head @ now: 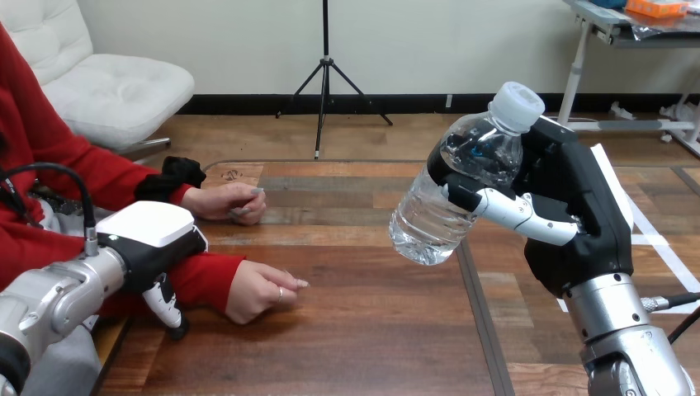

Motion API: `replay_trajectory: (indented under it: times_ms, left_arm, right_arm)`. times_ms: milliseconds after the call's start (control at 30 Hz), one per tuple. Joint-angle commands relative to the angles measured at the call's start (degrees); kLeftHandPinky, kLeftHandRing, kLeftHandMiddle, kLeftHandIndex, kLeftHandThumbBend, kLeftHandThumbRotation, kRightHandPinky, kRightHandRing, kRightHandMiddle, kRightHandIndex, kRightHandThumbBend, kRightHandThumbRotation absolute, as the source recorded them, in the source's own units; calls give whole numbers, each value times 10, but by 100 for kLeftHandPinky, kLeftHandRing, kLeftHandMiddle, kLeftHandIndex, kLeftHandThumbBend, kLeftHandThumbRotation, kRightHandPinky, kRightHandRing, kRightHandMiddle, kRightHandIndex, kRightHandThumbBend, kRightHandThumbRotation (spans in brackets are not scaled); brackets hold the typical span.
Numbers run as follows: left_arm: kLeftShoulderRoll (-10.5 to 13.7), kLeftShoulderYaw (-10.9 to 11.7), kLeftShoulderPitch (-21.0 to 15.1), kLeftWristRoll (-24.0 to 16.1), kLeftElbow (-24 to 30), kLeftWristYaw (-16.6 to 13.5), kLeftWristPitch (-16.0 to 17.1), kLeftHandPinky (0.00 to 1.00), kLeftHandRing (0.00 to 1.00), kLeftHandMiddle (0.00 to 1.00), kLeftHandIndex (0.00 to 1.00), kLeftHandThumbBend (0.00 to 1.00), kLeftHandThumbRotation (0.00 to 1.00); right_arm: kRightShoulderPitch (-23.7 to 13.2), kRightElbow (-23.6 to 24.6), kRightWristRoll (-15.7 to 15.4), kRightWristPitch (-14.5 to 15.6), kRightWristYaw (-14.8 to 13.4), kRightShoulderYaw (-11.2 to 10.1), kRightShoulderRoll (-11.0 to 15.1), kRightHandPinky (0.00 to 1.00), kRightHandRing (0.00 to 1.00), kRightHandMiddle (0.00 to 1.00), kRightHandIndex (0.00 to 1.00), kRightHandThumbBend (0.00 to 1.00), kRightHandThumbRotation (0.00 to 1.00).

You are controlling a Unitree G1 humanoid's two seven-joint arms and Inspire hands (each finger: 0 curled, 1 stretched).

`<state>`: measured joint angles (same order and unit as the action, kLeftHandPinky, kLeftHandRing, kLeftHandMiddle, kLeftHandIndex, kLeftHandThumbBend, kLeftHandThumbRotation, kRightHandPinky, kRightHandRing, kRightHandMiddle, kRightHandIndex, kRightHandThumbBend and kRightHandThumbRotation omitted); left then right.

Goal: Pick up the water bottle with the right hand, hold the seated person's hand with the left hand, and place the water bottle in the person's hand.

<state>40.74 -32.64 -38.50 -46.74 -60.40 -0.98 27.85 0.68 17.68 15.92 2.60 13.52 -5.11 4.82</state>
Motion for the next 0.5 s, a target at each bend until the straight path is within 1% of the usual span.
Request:
replay_trajectory:
  times_ms: [0,67,267,367,467]
  left_arm:
    - [-22,-15,48,-3,2,5,0,42,46,51,52,94,2]
    - [-21,-16,50,-4,5,-1,4,41,46,50,51,94,1]
    - [-19,-12,55,6,18,6,6,39,44,49,49,92,0]
    - [-18,-4,61,18,21,-1,20,39,43,48,48,92,0]
    - [-14,-4,65,16,35,-4,16,38,43,48,48,91,0]
  right_arm:
    - [-28,2,5,-26,3,0,-3,27,33,42,44,79,0]
    - [-29,-1,6,-27,5,0,-3,27,33,42,44,79,0]
    - [-31,-13,10,-33,11,-1,-5,28,34,42,44,78,0]
    - [-30,-13,8,-29,7,0,-7,28,34,42,44,78,0]
    - [-32,-20,4,-36,7,0,-8,28,34,42,44,79,0]
